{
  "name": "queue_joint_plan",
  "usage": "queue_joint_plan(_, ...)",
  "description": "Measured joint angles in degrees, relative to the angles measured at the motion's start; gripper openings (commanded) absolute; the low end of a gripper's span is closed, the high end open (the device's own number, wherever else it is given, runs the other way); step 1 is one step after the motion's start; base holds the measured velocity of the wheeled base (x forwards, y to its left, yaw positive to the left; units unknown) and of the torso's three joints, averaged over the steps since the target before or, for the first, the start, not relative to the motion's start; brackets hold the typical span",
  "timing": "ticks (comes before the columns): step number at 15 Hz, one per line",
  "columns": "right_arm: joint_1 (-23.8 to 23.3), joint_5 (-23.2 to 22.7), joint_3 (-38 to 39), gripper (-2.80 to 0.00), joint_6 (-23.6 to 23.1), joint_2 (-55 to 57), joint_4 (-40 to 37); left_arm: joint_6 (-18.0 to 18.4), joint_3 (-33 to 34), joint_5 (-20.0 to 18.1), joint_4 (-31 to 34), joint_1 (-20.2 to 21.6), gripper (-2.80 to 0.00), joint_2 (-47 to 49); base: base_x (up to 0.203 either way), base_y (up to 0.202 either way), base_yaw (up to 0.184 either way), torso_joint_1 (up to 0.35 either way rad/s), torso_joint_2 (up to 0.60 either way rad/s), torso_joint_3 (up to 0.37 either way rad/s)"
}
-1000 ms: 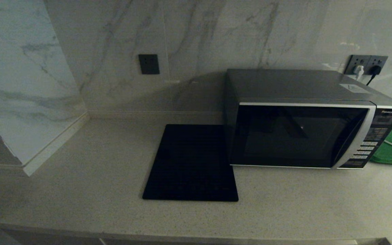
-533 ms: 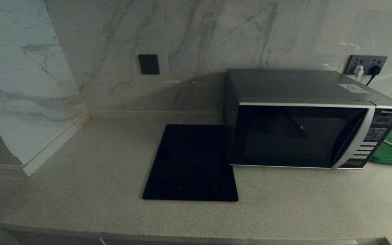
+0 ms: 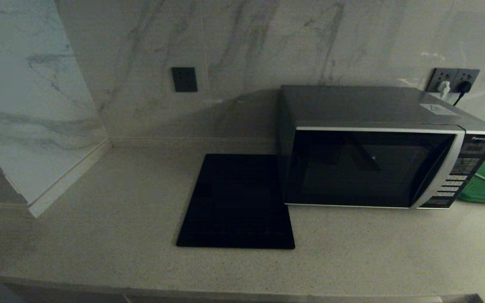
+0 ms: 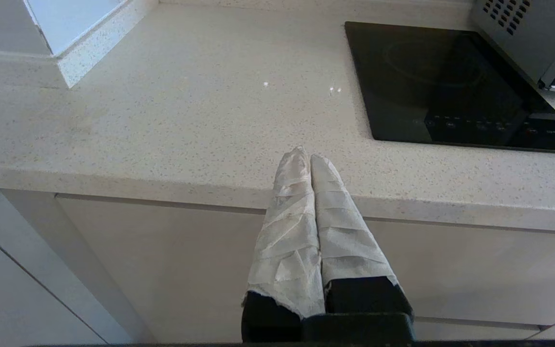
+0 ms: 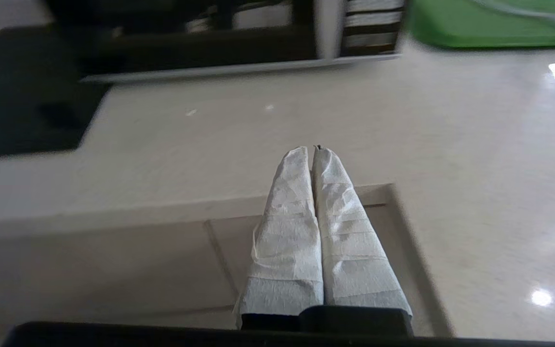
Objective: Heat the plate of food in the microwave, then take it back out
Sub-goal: Open the microwave oven
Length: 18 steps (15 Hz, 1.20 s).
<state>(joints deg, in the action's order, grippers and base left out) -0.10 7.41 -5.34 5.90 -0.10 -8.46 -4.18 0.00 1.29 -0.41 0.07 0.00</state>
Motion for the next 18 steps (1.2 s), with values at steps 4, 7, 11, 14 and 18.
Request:
queue_joint_plan(4,0.01,-4.31,1.65,-2.80,-0.20,0.01,-0.18,-0.02,0.00,0.00,0.00,0.00,-2.80,0.00,0.000,0.000,0.000,0.000,0.00,0.000)
queue_joint_plan(7,0.00,-4.36,1.96,-2.80,-0.23,0.02,0.22,0.00,0.00,0.00,-0.02,0.00,-2.80,0.00,0.000,0.000,0.000,0.000,0.00,0.000)
queue_joint_plan(11,0.00,-4.19,4.05,-2.80,2.08,0.02,6.37,0.02,0.00,-0.02,0.00,0.00,-2.80,0.00,0.000,0.000,0.000,0.000,0.00,0.000)
queue_joint_plan(14,0.00,-4.11,5.16,-2.80,3.27,0.02,9.49,0.02,0.00,-0.02,0.00,0.00,-2.80,0.00,0.000,0.000,0.000,0.000,0.00,0.000)
queue_joint_plan(18,0.00,-4.08,5.29,-2.80,3.29,0.02,9.47,0.00,0.00,0.00,0.00,0.00,-2.80,0.00,0.000,0.000,0.000,0.000,0.00,0.000)
